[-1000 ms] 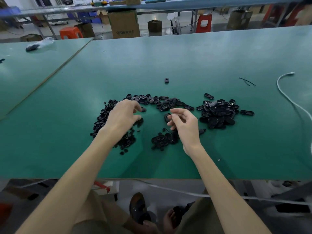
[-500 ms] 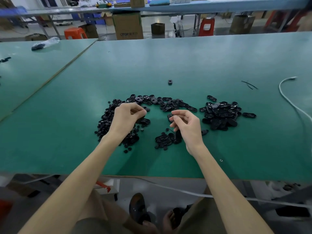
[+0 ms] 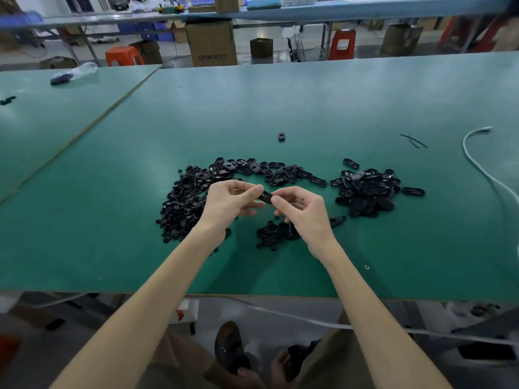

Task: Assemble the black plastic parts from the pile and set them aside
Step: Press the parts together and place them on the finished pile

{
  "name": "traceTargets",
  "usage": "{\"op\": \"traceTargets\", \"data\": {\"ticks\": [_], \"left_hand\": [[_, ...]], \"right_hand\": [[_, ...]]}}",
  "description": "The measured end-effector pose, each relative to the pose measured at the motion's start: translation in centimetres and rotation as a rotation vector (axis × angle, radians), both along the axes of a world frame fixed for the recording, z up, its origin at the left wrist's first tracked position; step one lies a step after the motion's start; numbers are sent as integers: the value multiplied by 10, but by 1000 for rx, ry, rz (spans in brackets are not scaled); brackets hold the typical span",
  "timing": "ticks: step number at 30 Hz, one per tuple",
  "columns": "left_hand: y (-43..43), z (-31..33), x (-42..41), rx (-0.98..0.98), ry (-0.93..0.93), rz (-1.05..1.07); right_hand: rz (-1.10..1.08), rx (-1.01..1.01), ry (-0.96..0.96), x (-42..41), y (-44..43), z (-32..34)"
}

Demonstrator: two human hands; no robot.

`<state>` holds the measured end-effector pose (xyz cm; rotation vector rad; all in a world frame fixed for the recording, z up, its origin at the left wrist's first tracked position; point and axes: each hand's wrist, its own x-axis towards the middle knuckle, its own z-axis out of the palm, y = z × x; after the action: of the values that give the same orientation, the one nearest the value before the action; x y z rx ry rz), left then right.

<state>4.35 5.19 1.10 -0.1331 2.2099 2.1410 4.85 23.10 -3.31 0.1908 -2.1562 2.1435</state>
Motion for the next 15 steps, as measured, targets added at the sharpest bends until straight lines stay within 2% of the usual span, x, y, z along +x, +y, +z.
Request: {"op": "traceTargets", "data": {"ticks": [5, 7, 9, 11, 13, 15], "left_hand": [[0, -4, 2, -142, 24, -43], [-9, -1, -1, -330, 98, -4], [-23, 2, -5, -651, 182, 45], [-37, 5, -8, -889, 172, 39], [-45, 6, -8, -980, 116, -6], [-46, 5, -7, -991, 107, -59]], "right_hand": [[-10, -8, -5, 0, 1, -1], [-26, -29, -5, 0, 1, -2], [-57, -44, -5, -1, 2, -3], [-79, -38, -6, -3, 2, -4], [-87, -31, -9, -3, 2, -4], [-95, -35, -14, -3, 2, -4]]}}
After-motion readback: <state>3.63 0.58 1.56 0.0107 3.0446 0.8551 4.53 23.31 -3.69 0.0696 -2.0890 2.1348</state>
